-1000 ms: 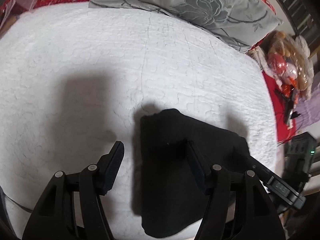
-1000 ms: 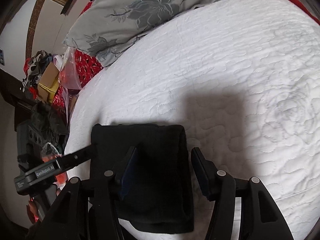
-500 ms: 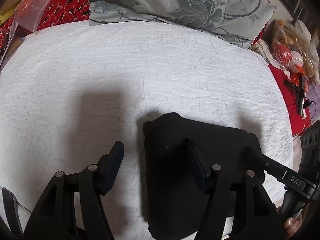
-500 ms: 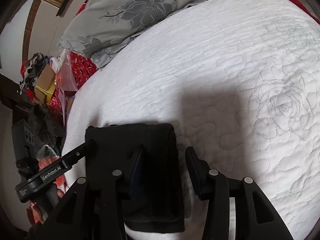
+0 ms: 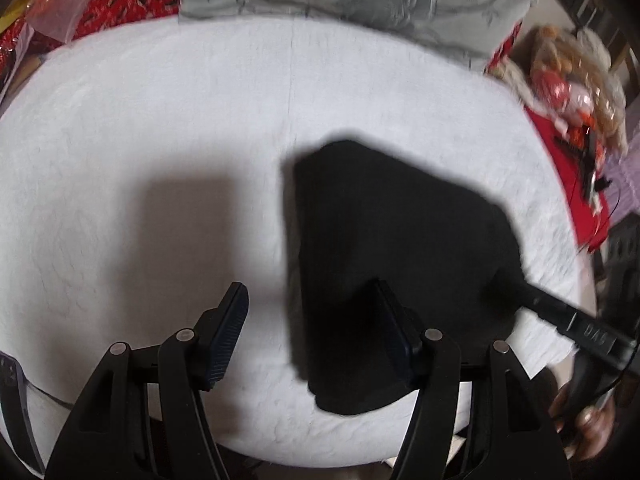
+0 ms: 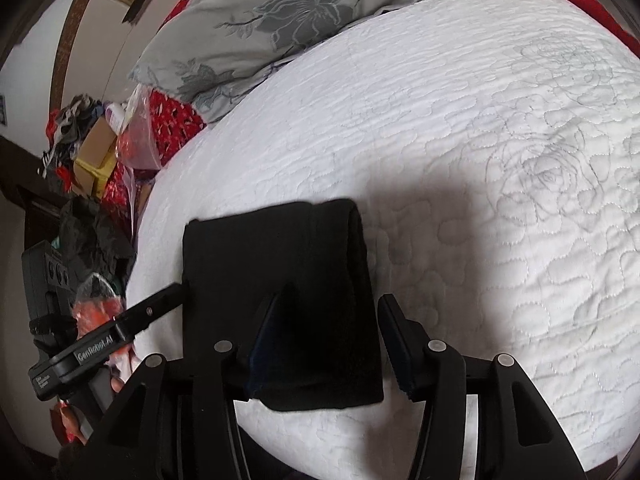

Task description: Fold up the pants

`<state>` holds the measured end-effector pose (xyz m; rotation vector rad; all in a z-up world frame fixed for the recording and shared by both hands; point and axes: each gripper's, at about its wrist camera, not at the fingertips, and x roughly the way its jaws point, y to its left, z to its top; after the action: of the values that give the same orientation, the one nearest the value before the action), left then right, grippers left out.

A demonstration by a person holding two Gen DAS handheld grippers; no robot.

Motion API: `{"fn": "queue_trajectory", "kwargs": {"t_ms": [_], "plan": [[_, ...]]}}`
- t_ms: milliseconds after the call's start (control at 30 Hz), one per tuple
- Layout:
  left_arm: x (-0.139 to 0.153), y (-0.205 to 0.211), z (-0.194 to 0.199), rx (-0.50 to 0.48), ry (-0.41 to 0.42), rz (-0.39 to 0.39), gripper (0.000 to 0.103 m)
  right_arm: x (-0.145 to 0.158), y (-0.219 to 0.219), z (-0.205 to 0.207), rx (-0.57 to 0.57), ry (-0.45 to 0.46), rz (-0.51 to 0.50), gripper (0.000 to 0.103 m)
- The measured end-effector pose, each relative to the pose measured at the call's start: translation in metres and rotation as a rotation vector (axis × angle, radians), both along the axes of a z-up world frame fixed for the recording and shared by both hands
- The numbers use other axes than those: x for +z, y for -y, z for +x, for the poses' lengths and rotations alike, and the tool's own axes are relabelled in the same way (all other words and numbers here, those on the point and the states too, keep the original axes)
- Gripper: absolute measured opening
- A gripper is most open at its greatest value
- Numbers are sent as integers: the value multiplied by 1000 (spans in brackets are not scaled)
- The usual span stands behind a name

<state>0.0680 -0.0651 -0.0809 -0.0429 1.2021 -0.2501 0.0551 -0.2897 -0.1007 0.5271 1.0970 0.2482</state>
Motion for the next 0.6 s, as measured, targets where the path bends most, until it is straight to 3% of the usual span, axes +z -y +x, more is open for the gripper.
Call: {"fn": "queue_trajectory", "kwargs": {"t_ms": [100,267,300,367,500,600], "plan": [[-4,-2,1,11,-7,-19,64,-14,-8,-2,30,-28,-86,54],[23,-9,11,24,41,-77,64,3,3,-1,-6,20,-18,55],[25,-10,13,25,43,-97,64,7,6,0,-11,32,-9,60],[21,-10,18,28,26,-105,64,9,10,6,-20,34,15,69],[5,-12,28,33,-25,-153,65,0,3,17,13,3,18,70],[-3,-10,32,24,-53,-192,75,-15,-6,22,62,-19,22,70]]}}
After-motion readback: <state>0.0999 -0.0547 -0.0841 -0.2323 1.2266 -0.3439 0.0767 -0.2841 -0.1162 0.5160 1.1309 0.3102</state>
